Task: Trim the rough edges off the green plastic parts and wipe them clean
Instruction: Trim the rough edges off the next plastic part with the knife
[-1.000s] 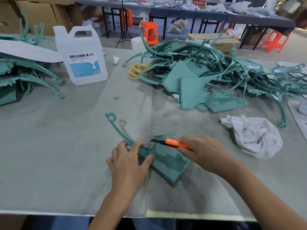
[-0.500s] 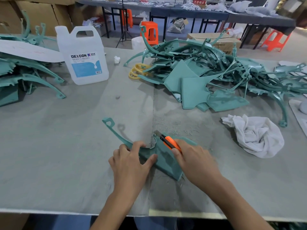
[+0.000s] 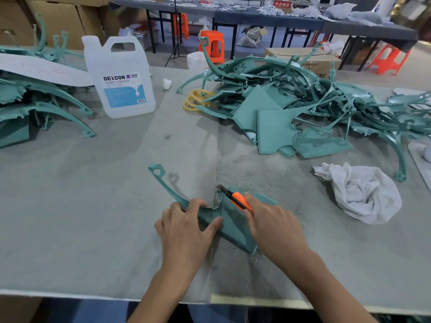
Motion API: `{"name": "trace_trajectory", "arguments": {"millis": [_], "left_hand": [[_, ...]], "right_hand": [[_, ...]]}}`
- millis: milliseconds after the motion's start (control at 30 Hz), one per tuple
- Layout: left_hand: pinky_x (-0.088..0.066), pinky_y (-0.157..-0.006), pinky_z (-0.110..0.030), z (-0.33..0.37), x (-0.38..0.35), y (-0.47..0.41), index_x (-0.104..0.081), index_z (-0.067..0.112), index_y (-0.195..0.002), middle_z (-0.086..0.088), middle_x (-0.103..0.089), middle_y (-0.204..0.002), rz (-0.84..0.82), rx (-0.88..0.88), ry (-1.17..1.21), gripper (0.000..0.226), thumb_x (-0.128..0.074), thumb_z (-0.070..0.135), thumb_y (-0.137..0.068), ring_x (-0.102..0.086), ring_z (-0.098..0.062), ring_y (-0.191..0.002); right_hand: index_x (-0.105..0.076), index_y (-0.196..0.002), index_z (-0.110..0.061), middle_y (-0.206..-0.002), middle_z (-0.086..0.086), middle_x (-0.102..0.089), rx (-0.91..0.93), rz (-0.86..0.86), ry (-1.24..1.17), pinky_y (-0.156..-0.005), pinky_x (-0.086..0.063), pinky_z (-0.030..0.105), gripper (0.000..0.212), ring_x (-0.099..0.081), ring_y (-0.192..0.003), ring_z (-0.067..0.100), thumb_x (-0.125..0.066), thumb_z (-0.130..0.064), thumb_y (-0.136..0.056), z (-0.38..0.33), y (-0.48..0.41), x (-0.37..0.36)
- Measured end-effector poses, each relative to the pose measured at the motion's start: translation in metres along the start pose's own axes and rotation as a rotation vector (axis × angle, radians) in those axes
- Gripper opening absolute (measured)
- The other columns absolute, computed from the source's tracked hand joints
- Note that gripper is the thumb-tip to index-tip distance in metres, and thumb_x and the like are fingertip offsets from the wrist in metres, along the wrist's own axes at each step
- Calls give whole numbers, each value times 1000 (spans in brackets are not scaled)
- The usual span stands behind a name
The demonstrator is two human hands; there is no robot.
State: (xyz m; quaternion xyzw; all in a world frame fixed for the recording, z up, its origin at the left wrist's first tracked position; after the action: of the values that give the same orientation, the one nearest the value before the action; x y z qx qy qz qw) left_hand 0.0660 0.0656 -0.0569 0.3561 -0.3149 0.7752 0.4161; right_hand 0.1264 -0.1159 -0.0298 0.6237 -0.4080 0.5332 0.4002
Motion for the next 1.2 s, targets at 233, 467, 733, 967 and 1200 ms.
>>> {"name": "trace_trajectory", "arguments": {"millis": [233,467,733,967,1200], "left_hand": [[-33,-87,-41,-1,1,1,-59,43,-107,3,-43,-90,25,-6,1,41,-67,68,-76,-47,-25,-93],[-30,-87,-37,-1,-2,-1,-55,44,-109,5,-42,-90,16,-26,-2,41,-62,71,-78,-39,-18,-91],[-24,-78,-36,13,-2,-29,-61,38,-102,5,-39,-86,74,-99,-53,45,-71,68,-71,-50,-29,-91],[-24,-78,-36,22,-18,-71,-60,35,-106,3,-40,-87,53,-122,-86,50,-62,73,-74,-49,-28,-91],[-26,-79,-36,16,-25,-72,-55,39,-105,5,-42,-87,57,-120,-51,49,-58,77,-74,-49,-26,-89]], "right_hand": [[-42,-140,-36,-109,2,-69,27,-5,-57,-70,-42,39,35,-66,-99,33,-35,-45,-107,-4,1,3],[-43,-140,-37,-107,1,-70,49,23,-76,-68,-38,38,36,-66,-97,33,-35,-47,-106,-8,3,4],[-49,-132,-31,-106,3,-69,6,72,-94,-72,-45,40,31,-65,-99,34,-38,-43,-106,4,-18,8],[-55,-122,-24,-104,8,-69,-34,97,-149,-70,-42,39,27,-65,-95,36,-42,-41,-106,7,-55,9],[-54,-118,-22,-111,6,-66,-66,154,-201,-74,-42,41,24,-63,-101,36,-42,-38,-105,13,-58,7]]}}
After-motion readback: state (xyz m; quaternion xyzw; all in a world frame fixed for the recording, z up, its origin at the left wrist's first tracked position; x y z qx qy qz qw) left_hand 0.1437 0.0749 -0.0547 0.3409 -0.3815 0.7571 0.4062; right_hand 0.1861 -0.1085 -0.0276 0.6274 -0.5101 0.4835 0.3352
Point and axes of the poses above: each hand's wrist, its own y-axis away from the middle knuckle, its own x-axis out of the back of the hand, z = x × y, the point moved 10 cm from there along -y, towards the middle knuckle
